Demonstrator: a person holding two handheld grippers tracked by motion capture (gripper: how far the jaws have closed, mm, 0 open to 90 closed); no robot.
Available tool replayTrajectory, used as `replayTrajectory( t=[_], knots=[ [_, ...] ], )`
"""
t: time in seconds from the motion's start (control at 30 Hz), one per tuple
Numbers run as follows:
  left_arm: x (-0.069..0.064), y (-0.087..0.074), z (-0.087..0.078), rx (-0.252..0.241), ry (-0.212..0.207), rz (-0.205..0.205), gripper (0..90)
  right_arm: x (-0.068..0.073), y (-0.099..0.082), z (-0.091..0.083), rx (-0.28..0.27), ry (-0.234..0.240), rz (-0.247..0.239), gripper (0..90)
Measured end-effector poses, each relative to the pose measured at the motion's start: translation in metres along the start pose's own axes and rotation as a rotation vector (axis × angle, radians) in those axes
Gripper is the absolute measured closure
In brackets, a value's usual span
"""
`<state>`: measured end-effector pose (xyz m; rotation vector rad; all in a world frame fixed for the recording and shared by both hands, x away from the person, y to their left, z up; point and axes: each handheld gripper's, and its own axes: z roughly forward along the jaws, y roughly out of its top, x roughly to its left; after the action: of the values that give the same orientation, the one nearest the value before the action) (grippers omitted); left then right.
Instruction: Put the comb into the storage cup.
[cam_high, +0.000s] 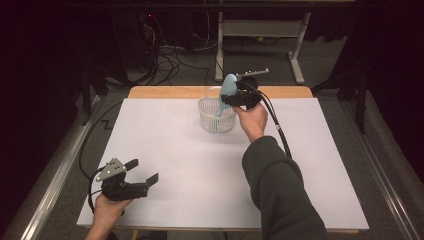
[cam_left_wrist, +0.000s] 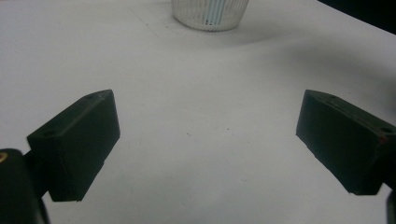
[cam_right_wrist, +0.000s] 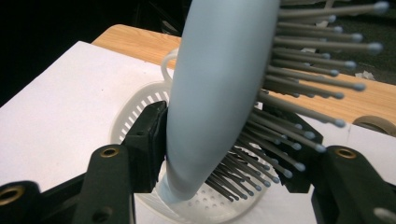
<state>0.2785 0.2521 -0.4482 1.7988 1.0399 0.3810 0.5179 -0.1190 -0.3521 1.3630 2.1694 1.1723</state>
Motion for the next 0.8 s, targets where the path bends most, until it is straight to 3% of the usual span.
replayTrajectory(
  t=[0.8],
  knots=[
    [0.000,0.000,-0.001,-0.009,-0.007,-0.001,5.5,-0.015,-0.004,-0.001,0.052,-0.042,0.027,36.1]
  ],
)
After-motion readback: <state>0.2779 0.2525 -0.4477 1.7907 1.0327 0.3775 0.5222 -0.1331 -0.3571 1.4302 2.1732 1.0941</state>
